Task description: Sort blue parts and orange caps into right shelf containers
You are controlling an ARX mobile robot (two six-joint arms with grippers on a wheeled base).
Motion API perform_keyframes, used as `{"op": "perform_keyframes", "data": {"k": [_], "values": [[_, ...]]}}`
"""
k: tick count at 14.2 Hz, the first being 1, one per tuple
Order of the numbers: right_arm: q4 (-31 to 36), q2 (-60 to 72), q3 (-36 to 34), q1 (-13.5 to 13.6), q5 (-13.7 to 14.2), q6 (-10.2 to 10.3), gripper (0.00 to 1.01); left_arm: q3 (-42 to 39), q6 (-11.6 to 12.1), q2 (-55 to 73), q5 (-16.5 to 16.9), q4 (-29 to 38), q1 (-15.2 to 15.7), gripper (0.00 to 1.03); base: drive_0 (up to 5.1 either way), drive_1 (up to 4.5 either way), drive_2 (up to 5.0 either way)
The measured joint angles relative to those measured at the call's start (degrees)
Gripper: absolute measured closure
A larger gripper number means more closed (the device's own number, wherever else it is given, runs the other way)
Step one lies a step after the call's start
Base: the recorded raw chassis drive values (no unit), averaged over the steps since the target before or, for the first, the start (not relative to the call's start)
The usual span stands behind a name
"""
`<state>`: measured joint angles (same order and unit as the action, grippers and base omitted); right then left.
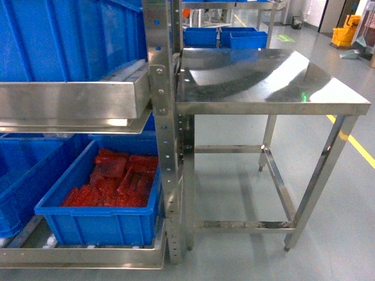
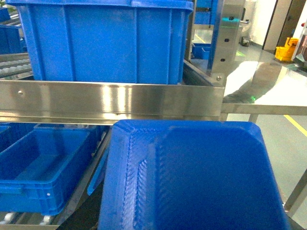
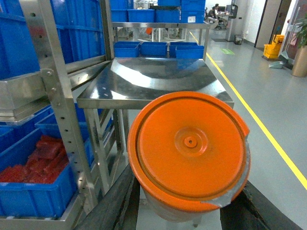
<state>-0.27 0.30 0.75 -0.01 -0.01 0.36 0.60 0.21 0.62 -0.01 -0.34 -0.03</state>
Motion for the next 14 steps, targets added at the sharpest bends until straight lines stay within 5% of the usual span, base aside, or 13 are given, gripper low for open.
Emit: {"op": "perform_keyframes", "data": {"k": [14], "values": [[-0.3, 0.0, 0.0, 0.0, 0.0, 0.0, 0.61, 0.0, 0.0, 0.0, 0.0, -0.1, 0.0, 0.6, -5.1, 2.35, 2.3]]}}
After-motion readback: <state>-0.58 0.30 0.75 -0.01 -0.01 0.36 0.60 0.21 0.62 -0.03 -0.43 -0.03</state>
